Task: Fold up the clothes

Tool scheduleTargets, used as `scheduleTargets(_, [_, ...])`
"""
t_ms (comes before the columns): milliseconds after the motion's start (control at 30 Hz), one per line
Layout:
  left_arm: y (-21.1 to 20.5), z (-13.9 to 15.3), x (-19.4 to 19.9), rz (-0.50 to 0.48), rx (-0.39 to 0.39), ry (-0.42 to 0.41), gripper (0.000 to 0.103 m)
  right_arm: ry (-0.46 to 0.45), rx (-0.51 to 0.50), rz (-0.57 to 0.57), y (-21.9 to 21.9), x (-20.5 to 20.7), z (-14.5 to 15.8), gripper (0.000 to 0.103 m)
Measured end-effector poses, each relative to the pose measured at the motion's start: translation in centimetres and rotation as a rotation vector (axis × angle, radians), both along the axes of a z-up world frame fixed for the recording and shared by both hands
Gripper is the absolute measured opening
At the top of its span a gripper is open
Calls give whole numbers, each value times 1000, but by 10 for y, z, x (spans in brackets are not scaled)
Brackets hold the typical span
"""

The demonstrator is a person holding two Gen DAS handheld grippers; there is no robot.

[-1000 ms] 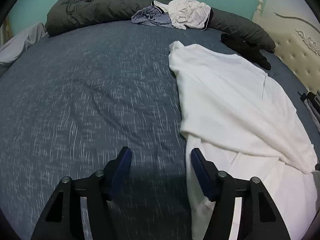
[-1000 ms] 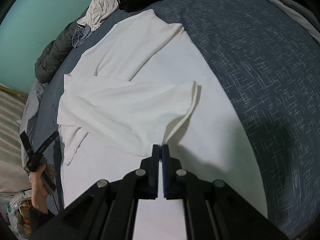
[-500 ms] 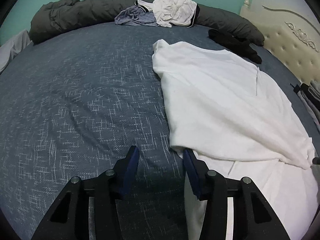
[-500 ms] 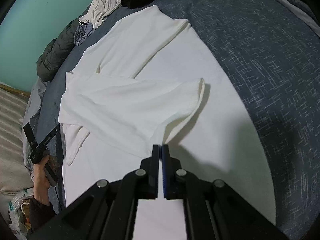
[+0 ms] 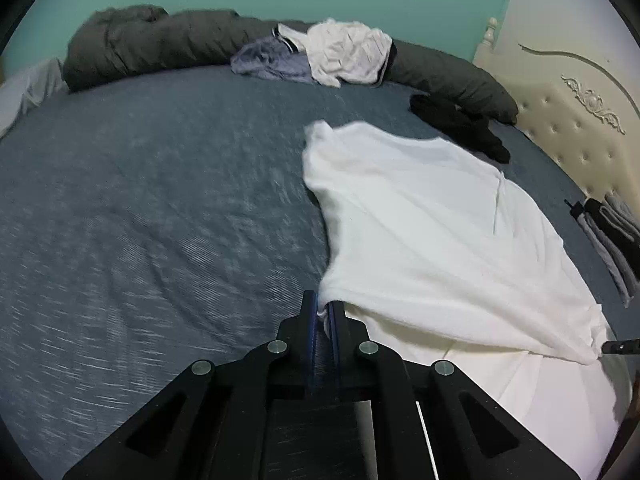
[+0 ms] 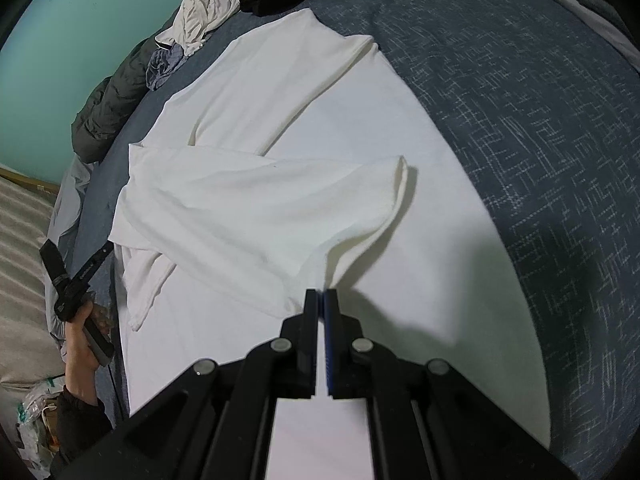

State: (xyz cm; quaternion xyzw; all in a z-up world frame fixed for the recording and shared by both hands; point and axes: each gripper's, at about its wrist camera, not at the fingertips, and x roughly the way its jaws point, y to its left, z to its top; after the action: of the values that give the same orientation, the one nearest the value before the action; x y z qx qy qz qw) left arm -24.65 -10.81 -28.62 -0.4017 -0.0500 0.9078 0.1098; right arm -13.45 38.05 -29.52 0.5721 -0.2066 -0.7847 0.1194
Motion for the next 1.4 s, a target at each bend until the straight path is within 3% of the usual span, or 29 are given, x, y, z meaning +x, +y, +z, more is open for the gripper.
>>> scheduleTargets(300, [4,-29,-5,-3,-121,-71,6,-5,34,17,-4,0,-2,2])
scheduleTargets(767, [5,-30,-3,-6,-119,-61,6,16,26,-5,9,4,5,2])
scheduleTargets(800, [5,-30,-3,-6,-117,-62,6,22,8,12,5,3,7,6])
scheduleTargets(900, [4,-30,-2,-6,-111,-63,6,-15,72,20,-6,0,3,52])
scheduleTargets(1067, [3,-30,0,-5,-108,-66,6,-28,91,-29,-11,-2,-10,51])
scheduleTargets(1100, [3,-30,0,-6,-108,-67,6,-17,91,-24,-13,-2,-10,41])
scheduleTargets(1133, [3,-31,-1,-7,-108,-69,6,-7,96,-17,-16,-2,-11,20])
scheduleTargets(1200, [2,-30,0,-9,-102,-69,6,-10,91,-17,-17,-2,-11,6])
scheduleTargets(1400, [1,-28,-2,-19,-99,-78,6,-4,115,-16,-7,2,1,2])
